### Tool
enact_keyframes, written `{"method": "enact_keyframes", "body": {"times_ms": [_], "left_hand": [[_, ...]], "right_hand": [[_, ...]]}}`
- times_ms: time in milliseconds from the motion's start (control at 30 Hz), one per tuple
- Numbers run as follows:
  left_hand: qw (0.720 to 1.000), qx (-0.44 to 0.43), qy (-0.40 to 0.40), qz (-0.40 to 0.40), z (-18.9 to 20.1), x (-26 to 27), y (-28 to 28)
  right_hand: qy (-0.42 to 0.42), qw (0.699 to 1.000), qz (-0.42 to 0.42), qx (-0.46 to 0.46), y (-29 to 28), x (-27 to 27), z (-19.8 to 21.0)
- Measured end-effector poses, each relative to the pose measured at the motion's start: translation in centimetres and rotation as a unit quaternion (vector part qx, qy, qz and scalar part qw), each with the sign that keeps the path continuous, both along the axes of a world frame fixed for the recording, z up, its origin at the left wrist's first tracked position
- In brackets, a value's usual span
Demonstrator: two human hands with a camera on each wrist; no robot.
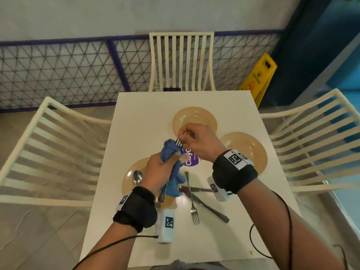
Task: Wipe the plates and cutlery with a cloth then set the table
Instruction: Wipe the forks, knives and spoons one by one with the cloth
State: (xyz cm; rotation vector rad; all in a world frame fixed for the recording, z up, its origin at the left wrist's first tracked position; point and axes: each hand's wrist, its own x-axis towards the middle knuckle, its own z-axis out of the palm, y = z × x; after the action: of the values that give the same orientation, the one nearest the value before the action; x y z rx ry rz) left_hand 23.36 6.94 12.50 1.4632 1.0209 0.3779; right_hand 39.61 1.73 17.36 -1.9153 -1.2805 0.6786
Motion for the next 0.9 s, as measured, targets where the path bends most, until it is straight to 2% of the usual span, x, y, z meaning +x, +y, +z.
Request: {"method": "enact_keyframes", "body": {"times_ms": [133, 233, 433, 567, 667, 767, 833, 900], "left_hand": [[0.998, 0.049, -0.018, -0.019, 2.1, 1.3, 0.2], [0.998, 0.046, -0.025, -0.045, 2.9, 1.5, -1.1], [0.994, 0.058, 0.020, -0.087, 2.8, 1.2, -3.2], [0.994, 0.100, 0.010, -0.033, 3.9, 1.8, -3.7], [0.989, 0.136, -0.014, 0.049, 4.2, 2.4, -3.8], [0.984, 0.146, -0.007, 0.104, 3.9, 2.6, -3.9], [0.981, 0.143, -0.013, 0.129, 3.6, 2.6, -4.3], [0.980, 0.142, -0.015, 0.139, 3.4, 2.6, -5.0]], "right_hand": [[0.007, 1.000, 0.021, 0.008, -1.6, 0.8, 1.1], [0.022, 0.999, 0.019, 0.023, -2.1, 1.5, 1.7], [0.006, 0.999, 0.030, 0.019, -4.5, 1.2, 0.9], [0.113, 0.990, -0.020, 0.077, -7.0, 0.7, 0.3], [0.154, 0.986, -0.062, 0.021, -9.5, -0.5, -0.6], [0.277, 0.958, 0.009, -0.075, -11.8, -3.4, -2.1], [0.370, 0.925, 0.032, -0.081, -12.7, -4.6, -2.6], [0.409, 0.909, 0.040, -0.068, -13.0, -4.8, -2.8]]}}
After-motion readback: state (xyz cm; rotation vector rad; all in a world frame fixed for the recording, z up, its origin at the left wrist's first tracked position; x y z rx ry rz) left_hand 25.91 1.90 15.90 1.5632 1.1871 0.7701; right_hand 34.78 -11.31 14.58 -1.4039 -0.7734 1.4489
